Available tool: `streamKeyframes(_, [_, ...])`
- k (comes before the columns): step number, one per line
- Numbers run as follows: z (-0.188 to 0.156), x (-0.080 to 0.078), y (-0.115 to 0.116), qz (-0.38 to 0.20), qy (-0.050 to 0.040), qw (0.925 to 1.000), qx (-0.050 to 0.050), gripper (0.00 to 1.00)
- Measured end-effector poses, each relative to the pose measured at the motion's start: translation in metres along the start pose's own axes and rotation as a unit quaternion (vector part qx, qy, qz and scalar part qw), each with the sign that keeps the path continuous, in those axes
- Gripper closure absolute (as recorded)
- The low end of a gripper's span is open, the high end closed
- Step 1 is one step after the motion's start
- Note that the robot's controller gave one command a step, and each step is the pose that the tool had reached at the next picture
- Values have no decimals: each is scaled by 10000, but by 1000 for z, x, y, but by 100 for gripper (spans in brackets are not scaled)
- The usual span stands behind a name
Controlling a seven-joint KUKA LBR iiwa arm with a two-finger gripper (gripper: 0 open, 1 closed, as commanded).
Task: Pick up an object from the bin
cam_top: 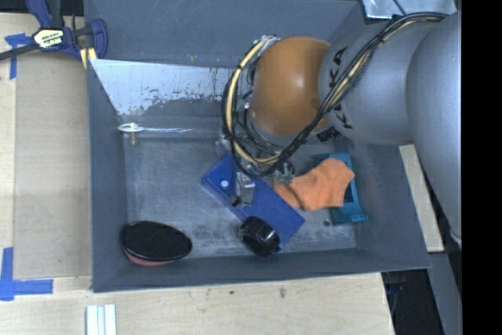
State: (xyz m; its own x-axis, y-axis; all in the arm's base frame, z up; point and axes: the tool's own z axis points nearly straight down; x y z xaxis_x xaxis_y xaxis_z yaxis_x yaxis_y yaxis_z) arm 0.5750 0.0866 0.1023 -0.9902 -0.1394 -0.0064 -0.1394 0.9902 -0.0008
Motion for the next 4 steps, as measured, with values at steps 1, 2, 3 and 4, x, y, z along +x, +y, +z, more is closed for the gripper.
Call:
streamKeyframes(1, [27, 47, -1, -1846, -93, 9828, -10, 100])
streamKeyframes(2, [27, 47, -1, -1842, -91, 9828, -10, 100])
streamKeyframes(3, [1, 24, -9, -1880, 22, 9822, -14, 100])
streamKeyframes(4, [-36, 37, -30, -2029, 23, 9792, -15, 100])
